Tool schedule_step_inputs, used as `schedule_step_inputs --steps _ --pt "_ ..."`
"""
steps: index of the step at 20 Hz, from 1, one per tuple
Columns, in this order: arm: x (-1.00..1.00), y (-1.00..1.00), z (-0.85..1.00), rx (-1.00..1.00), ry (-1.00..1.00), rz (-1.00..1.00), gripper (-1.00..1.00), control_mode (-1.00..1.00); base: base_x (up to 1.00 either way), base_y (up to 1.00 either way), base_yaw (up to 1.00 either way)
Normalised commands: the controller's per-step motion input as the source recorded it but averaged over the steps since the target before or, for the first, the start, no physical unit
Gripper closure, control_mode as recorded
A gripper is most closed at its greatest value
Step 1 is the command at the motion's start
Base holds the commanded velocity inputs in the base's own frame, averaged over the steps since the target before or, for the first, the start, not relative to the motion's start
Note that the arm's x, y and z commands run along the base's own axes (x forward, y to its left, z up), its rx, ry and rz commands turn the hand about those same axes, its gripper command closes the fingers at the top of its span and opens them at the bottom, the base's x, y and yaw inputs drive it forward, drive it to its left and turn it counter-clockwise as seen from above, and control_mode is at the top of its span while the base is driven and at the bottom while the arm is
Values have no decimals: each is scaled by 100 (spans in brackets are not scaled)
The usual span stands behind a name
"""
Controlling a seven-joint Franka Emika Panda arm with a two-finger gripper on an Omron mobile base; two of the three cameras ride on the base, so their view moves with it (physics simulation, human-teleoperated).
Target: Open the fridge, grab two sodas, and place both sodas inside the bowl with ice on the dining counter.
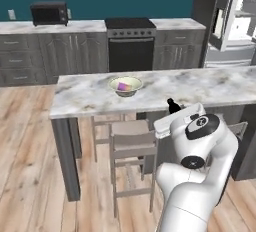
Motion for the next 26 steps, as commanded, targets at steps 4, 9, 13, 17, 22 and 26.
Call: schedule_step_inputs --steps 4,9,13,17,22,26 --pt "0 0 0 0 0 0 100 100 61 53 -34" --pt "0 0 0 0 0 0 100 100 64 34 -28" --pt "0 0 0 0 0 0 100 100 43 21 -23" --pt "0 0 0 0 0 0 100 100 27 6 -14" --pt "0 0 0 0 0 0 100 100 13 2 -6" --pt "0 0 0 0 0 0 100 100 73 16 -1"
